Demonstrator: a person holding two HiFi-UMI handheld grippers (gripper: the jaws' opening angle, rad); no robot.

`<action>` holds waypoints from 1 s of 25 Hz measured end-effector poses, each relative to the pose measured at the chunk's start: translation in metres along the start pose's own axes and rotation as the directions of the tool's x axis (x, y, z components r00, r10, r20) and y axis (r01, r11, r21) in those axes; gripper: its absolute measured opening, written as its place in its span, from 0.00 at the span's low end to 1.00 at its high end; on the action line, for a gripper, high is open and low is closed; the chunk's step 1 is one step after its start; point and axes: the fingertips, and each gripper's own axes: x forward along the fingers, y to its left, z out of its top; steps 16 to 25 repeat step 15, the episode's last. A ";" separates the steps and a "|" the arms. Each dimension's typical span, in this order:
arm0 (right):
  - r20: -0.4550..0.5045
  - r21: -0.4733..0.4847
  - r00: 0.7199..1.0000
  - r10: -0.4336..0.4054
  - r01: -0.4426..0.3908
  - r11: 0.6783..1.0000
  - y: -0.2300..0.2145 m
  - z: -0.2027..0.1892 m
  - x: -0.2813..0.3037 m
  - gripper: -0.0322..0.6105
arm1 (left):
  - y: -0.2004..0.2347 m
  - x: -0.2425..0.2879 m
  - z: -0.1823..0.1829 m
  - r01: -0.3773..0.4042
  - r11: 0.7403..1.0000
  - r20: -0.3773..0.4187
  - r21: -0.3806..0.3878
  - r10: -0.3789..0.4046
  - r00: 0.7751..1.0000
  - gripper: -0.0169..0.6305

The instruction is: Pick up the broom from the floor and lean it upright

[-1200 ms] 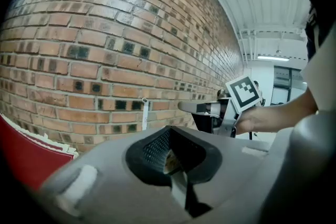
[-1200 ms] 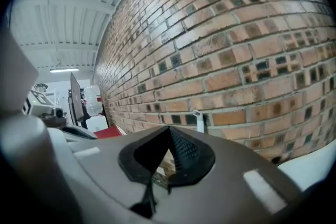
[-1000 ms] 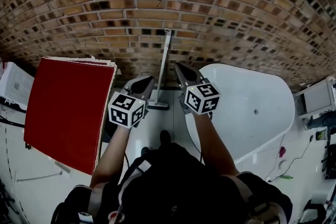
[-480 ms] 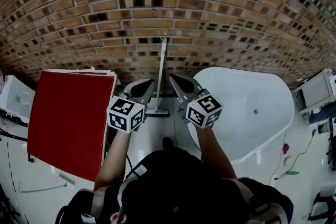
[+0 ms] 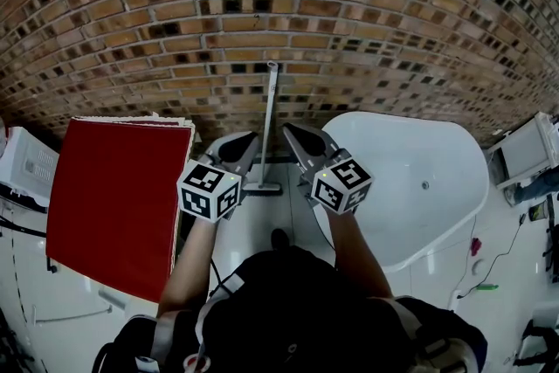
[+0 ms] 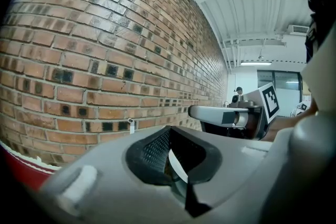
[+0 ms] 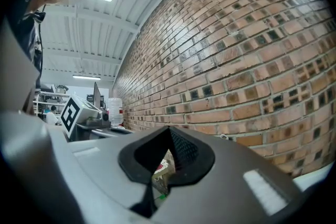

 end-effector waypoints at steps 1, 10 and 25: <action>0.000 0.000 1.000 -0.001 0.001 1.000 0.000 0.000 0.000 0.06 | 0.000 0.000 0.000 0.001 1.000 0.000 -0.001 -0.001 1.000 0.03; -0.005 -0.002 1.000 -0.002 0.002 1.000 0.001 0.000 -0.001 0.06 | -0.002 -0.002 -0.002 0.014 1.000 -0.001 -0.008 -0.014 1.000 0.03; -0.012 -0.007 1.000 0.002 -0.002 1.000 0.003 -0.001 0.001 0.06 | -0.001 -0.004 -0.005 0.015 1.000 -0.003 -0.011 -0.015 1.000 0.03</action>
